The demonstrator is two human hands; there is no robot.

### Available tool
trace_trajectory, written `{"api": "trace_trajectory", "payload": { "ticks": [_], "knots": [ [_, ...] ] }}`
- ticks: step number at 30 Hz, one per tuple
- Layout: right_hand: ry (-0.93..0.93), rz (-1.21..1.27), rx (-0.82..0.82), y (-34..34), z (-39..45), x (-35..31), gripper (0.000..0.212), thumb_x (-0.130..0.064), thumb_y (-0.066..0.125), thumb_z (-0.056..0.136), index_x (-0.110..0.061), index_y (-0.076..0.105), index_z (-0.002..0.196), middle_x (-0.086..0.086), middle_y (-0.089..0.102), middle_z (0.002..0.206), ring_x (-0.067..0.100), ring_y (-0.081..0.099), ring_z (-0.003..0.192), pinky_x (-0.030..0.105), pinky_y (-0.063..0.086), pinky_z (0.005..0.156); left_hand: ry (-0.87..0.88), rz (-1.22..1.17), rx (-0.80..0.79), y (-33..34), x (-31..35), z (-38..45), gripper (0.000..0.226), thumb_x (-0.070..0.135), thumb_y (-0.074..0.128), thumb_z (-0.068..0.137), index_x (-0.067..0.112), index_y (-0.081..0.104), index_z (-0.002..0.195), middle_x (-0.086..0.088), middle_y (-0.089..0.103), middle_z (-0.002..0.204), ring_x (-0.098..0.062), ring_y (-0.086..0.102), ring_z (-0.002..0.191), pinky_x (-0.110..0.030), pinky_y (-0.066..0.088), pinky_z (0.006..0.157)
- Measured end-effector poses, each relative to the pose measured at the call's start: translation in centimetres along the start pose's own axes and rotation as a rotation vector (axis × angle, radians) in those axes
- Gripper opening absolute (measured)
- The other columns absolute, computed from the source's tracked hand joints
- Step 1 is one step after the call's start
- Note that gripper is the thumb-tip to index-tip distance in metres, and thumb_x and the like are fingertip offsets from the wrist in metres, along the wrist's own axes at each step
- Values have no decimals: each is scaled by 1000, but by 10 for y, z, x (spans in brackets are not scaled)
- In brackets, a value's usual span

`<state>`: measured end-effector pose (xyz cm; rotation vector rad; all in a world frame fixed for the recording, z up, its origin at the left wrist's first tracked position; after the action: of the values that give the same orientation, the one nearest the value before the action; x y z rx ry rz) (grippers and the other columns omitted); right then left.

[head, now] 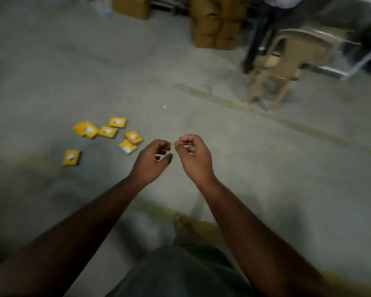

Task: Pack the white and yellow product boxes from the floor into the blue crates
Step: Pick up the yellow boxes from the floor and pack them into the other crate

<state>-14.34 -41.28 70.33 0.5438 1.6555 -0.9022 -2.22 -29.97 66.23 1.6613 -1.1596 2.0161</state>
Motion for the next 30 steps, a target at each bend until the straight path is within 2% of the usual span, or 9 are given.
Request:
{"api": "trace_trajectory", "payload": {
  "ticks": [3, 8, 12, 17, 20, 25, 30],
  "knots": [
    [-3, -25, -152, 96, 33, 0, 8, -21, 74, 92, -22, 68, 97, -18, 70, 92, -7, 65, 82, 7, 47, 73, -110, 58, 106, -70, -59, 15, 25, 15, 74, 89, 23, 64, 111, 3, 71, 106, -11, 68, 97, -32, 55, 85],
    [95, -73, -306, 231, 106, 28, 12, -29, 74, 91, -24, 68, 100, -16, 69, 94, -4, 64, 83, 20, 52, 79, -239, 179, 126, -150, -153, 74, 27, 19, 73, 90, 18, 65, 116, 4, 69, 108, -12, 67, 96, -28, 52, 83],
    [181, -146, -398, 333, 167, 39, 16, -32, 73, 92, -22, 69, 104, -16, 67, 94, -1, 62, 79, 24, 49, 79, -373, 244, 146, -220, -216, 113, 30, 24, 71, 90, 19, 63, 118, 4, 68, 110, -14, 66, 97, -34, 55, 84],
    [196, -243, -520, 449, 213, 28, 20, -30, 71, 93, -16, 69, 107, -7, 70, 100, 10, 64, 88, 22, 44, 78, -526, 293, 183, -303, -275, 149, 31, 24, 72, 90, 16, 63, 119, -1, 68, 109, -17, 64, 97, -35, 54, 83],
    [246, -325, -521, 500, 243, 43, 20, -30, 70, 93, -16, 69, 108, -2, 73, 107, 15, 68, 97, 23, 46, 79, -599, 292, 176, -342, -316, 178, 30, 21, 72, 90, 14, 63, 118, -1, 67, 107, -18, 63, 94, -35, 53, 81],
    [386, -430, -421, 567, 295, 102, 18, -30, 70, 92, -19, 71, 106, 0, 75, 109, 19, 70, 103, 27, 50, 84, -663, 292, 67, -373, -415, 241, 29, 23, 72, 89, 16, 64, 117, 2, 66, 106, -13, 61, 92, -22, 41, 74],
    [622, -437, -292, 602, 354, 196, 23, -29, 67, 93, -15, 73, 111, 5, 75, 114, 26, 67, 110, 21, 39, 81, -706, 235, -27, -344, -521, 314, 31, 36, 73, 90, 18, 65, 114, 2, 68, 103, -15, 65, 92, -29, 53, 79]
  ]
}}
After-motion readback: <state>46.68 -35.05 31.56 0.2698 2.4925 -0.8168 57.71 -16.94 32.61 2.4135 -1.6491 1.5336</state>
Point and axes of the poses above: each hand's wrist, its own z-axis towards the middle knuckle, its own y-axis out of the palm, x = y × z, the point moved 10 cm from there along z, towards the middle knuckle
